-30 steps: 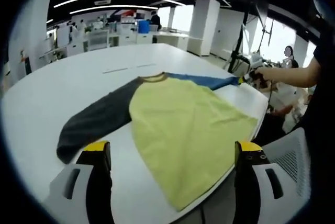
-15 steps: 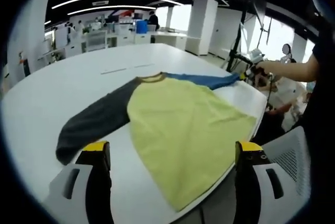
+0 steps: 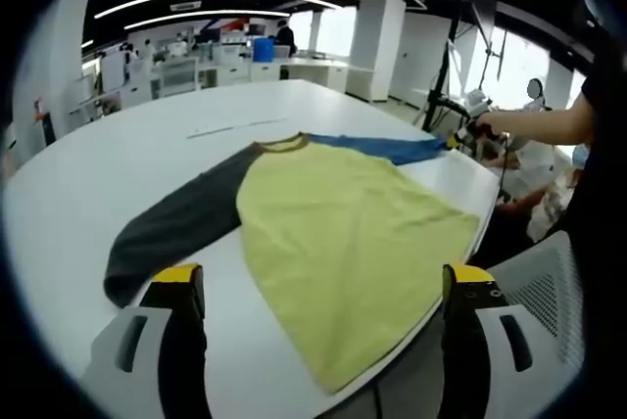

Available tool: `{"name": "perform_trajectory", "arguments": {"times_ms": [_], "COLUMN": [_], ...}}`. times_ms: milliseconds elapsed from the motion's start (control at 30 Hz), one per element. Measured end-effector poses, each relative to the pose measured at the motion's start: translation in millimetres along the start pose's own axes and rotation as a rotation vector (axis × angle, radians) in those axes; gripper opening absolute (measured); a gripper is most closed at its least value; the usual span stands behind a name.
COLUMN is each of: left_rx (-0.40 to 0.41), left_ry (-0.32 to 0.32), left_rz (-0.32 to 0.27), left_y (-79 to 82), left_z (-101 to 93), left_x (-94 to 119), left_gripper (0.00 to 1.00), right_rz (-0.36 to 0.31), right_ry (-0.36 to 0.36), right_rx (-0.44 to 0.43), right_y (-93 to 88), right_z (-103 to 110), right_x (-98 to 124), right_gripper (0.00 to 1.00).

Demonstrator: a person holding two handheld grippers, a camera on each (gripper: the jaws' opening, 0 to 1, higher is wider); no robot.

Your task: Fold the garment on the visible template until the final outline fits inside the template.

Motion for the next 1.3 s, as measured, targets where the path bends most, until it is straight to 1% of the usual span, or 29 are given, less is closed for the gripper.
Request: {"name": "perform_trajectory", "arguments": {"times_ms": [200,333,433,700,933,1300], "left_rx": [0.0,0.001,0.008,0.008,0.01,0.004], "left_ry": [0.005,0.004,0.002,0.013,0.016,0.018], "left_rz": [0.006,0.001,-0.011,-0.017,-0.023,-0.023], "left_y": [-1.4,-0.3,1.6,2.4,1.7,1.7], "left_z": [1.0,0.9,0.5,3.2,3.2,4.6], "left_x": [1,0,-1,1,1,2], "left_gripper": [0.98,0.98,0.98,0.98,0.98,0.97], "right_rz": [-0.022,-0.046,-0.061,-0.096,-0.112,-0.133], "right_ry": [0.012,0.026,0.025,0.055,0.109,0.189], "right_rx": [-0.017,-0.021,-0.025,-0.025,0.007,0.041], "right_y": [6.4,12.6,16.3,27.4,34.8,46.2], "right_z": [5,14,21,41,70,109], "right_x": [4,7,9,8,6,4], "right_gripper": [0.0,0.0,0.0,0.0,0.0,0.0]}}
Point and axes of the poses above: the point that each gripper's makers call its tool centre point, and the gripper's own axes: x roughly backward along the fingers, z roughly to its left, y roughly out of its top, the point moved 3 cm from there along x, roughly backward along the fingers, and after that the axes turned 9 degrees about -z, right-handed, at the moved point
